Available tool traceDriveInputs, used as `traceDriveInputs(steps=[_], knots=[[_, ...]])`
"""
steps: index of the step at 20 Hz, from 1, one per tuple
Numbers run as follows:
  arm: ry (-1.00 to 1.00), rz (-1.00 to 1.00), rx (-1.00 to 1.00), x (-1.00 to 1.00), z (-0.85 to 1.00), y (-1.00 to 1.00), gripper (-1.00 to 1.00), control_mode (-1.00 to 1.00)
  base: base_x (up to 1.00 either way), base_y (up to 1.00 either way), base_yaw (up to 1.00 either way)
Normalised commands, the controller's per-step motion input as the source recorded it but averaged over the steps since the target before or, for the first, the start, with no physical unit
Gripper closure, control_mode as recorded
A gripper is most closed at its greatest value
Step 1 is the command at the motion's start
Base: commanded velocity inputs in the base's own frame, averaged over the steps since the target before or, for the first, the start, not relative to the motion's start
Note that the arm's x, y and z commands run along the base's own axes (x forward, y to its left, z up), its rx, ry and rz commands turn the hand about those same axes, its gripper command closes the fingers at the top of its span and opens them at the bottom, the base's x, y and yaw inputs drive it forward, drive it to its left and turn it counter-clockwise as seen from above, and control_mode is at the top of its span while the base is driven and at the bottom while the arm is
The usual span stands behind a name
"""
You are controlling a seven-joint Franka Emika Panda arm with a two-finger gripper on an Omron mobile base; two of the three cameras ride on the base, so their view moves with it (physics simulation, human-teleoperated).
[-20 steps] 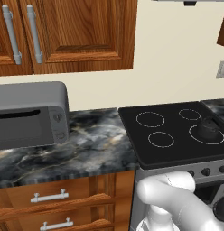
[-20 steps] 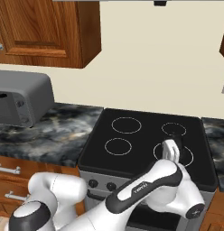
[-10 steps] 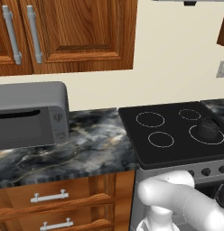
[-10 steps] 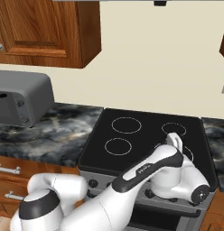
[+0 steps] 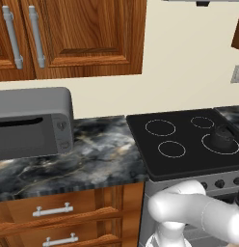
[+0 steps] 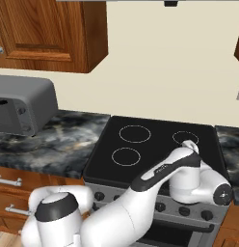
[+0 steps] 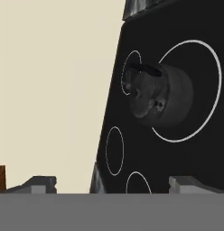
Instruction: The kettle is done boiling. Turn off the stove, then wait for 300 timesteps before moving the kettle to the dining table.
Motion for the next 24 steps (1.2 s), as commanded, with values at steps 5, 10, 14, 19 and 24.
traceDriveInputs(steps=[5,10,14,19,24], knots=[[0.00,0.04,-0.04,0.14,-0.23,-0.03,-1.00,-1.00,0.00,0.00,0.00],[0.00,0.05,-0.01,0.16,-0.09,-0.04,-1.00,-1.00,0.00,0.00,0.00],[0.00,0.04,-0.04,0.10,0.00,0.00,-1.00,-1.00,0.00,0.00,0.00],[0.01,0.01,-0.11,0.04,0.00,-0.01,-1.00,-1.00,0.00,0.00,0.00],[0.04,0.00,-0.11,0.07,0.00,0.00,-1.00,-1.00,0.00,0.00,0.00]])
